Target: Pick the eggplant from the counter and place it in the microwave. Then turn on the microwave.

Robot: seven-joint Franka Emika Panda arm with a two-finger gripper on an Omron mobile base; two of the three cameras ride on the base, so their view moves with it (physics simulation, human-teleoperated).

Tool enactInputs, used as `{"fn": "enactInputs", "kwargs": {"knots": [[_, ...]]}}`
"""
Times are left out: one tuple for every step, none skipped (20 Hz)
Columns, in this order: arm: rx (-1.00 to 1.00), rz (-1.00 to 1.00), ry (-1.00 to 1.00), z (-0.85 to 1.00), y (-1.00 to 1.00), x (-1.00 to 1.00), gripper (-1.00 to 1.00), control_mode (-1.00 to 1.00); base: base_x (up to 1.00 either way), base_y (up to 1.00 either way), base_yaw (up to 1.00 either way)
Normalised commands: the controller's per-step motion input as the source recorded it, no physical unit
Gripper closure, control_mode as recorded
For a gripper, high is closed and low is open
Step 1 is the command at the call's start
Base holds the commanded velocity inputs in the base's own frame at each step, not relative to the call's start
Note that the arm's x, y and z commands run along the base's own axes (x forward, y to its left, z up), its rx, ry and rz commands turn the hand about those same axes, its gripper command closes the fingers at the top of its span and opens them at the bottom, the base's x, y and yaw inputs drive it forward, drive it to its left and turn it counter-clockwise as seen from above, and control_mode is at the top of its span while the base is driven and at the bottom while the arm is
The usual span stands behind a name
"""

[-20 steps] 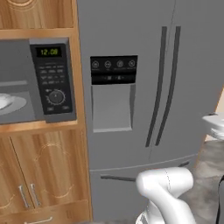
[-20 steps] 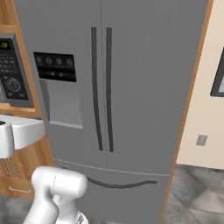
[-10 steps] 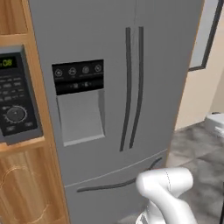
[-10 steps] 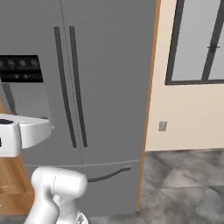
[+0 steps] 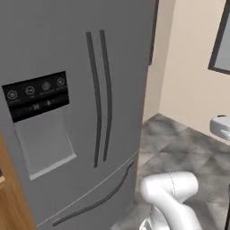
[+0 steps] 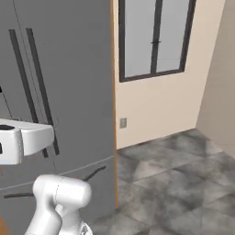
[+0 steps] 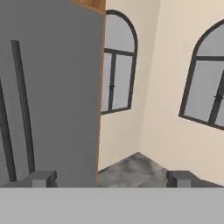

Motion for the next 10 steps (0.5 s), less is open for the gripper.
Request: {"fn": "enactInputs", "kwargs": {"knots": [[0.0,0.0,0.0,0.0,0.0,0.0,-1.0,1.0,0.0,-0.08,-0.56],[0.0,0.0,0.0,0.0,0.0,0.0,-1.0,1.0,0.0,-0.06,-0.57],[0.0,0.0,0.0,0.0,0.0,0.0,-1.0,1.0,0.0,-0.04,-0.58],[0.0,0.0,0.0,0.0,0.0,0.0,-1.0,1.0,0.0,-0.05,-0.6],[0.0,0.0,0.0,0.0,0.0,0.0,-1.0,1.0,0.0,-0.07,-0.6],[0.0,0.0,0.0,0.0,0.0,0.0,-1.0,1.0,0.0,-0.08,-0.6],[0.0,0.0,0.0,0.0,0.0,0.0,-1.0,1.0,0.0,-0.09,-0.6],[0.0,0.0,0.0,0.0,0.0,0.0,-1.0,1.0,0.0,-0.11,-0.6],[0.0,0.0,0.0,0.0,0.0,0.0,-1.0,1.0,0.0,-0.12,-0.6],[0.0,0.0,0.0,0.0,0.0,0.0,-1.0,1.0,0.0,-0.16,-0.6]]}}
